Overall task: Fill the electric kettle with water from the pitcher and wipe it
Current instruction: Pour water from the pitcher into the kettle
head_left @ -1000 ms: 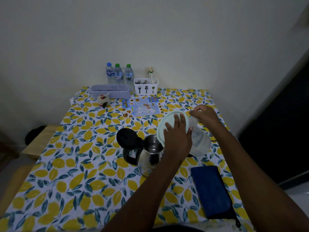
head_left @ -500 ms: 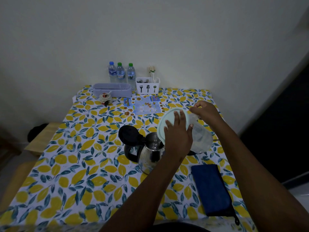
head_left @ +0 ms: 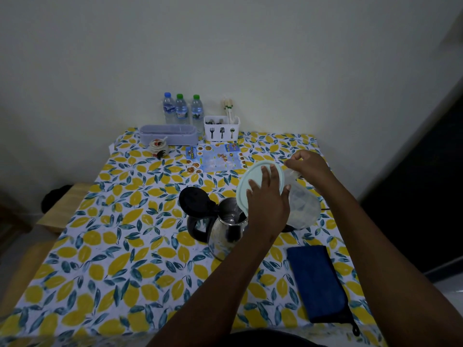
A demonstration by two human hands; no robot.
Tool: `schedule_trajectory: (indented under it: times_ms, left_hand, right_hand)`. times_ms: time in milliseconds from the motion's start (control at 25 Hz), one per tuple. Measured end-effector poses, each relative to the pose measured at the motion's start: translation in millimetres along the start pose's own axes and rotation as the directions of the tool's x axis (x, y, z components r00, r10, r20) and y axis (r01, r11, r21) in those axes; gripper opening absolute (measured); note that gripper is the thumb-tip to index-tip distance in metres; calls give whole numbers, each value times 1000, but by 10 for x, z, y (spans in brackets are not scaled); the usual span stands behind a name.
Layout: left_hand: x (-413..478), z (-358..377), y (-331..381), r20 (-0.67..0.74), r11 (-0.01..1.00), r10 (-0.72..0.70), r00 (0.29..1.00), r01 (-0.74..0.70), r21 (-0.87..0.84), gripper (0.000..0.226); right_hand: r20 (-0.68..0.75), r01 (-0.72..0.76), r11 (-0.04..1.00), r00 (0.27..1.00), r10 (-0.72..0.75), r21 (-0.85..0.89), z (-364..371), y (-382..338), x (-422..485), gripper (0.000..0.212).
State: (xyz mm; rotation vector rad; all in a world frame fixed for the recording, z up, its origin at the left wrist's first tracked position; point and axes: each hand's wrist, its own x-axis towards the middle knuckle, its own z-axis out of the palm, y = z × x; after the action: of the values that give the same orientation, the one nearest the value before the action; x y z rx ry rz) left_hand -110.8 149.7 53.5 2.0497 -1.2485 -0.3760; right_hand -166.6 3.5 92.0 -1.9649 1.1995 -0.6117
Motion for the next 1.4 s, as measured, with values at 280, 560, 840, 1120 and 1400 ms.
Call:
schedule_trajectory:
  times_ms: [280,560,840,1120,1400]
  left_hand:
    - [-11,-32,-6,2,1000,-11,1000,11,-8,60]
    - [-22,-42,-8,8,1000,-10,1000,10,-30,60]
    - [34,-41,-27,45,999,29,999,-31,34,60]
    - [68,89,21,141,956,98,985,-132,262,61]
    - [166,487,167,255,878,158,954,-254,405,62]
  right_hand:
    - [-1,9,1000,1000,-9,10,18,-27,-16,16]
    - [6,-3,1000,1000,3,-3,18,-30,-4,17]
    - [-29,-24,996,999,27,87,20,85,-4,16]
    - [-71,-121,954,987,145,273,39,479,-110,18]
    - [-90,-215,844,951,295,491,-41,1088,-172,14]
